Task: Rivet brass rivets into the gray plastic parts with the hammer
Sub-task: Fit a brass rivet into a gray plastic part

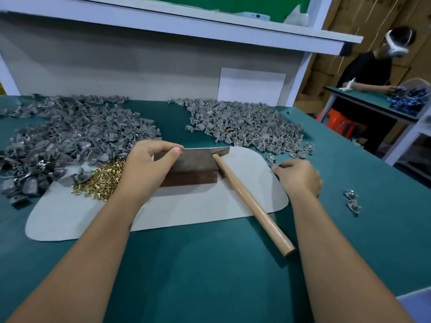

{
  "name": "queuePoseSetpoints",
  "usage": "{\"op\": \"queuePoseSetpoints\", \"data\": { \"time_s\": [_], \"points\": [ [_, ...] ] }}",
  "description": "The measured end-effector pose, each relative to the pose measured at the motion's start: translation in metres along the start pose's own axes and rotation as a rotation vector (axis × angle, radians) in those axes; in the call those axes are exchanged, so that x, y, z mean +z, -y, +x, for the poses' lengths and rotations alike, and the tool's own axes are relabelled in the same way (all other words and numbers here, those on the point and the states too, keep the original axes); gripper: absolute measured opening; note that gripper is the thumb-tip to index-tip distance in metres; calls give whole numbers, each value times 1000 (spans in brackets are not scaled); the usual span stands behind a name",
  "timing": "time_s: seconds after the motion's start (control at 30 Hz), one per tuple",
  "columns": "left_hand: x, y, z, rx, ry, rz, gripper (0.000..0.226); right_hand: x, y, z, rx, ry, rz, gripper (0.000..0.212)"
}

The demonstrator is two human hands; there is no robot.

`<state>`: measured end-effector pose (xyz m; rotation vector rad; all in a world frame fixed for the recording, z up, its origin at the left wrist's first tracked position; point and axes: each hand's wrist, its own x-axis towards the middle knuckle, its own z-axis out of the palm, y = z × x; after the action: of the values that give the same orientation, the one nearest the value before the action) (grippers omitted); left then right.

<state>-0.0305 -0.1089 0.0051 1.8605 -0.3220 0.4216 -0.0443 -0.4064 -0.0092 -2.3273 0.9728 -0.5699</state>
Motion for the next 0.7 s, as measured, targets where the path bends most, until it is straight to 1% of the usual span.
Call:
{"op": "queuePoseSetpoints", "data": {
  "time_s": [0.03,0.1,0.17,0.23,0.3,0.37,0.47,0.53,0.57,0.63,0.7],
  "points": [
    [-1,0,0,-10,-1,-14,24,0,0,1,15,-5,26,36],
    [-3,0,0,-39,-9,-48,23,-5,1,3,78,-32,189,39],
    [-6,-1,1,-79,-28,-99,25,-17,7,3,144,-91,393,33],
    [-11,0,3,-126,-81,-143,25,-29,24,-5,115,-147,489,27],
    [-16,2,6,-171,-161,-167,24,-35,53,-22,-17,-173,553,23],
    [-24,4,11,-213,-254,-186,24,-26,88,-49,-213,-165,564,20],
    [-43,13,15,-314,-416,-191,22,9,123,-107,-589,-136,466,25],
    [-56,21,14,-365,-472,-151,20,34,129,-142,-805,-95,366,33],
    [-62,26,13,-370,-472,-100,18,43,127,-154,-889,-75,296,36],
    [-68,34,11,-355,-410,34,18,56,120,-163,-1021,-52,160,40],
    [-66,38,11,-355,-310,193,25,57,114,-159,-1075,-53,128,40]
  ]
}}
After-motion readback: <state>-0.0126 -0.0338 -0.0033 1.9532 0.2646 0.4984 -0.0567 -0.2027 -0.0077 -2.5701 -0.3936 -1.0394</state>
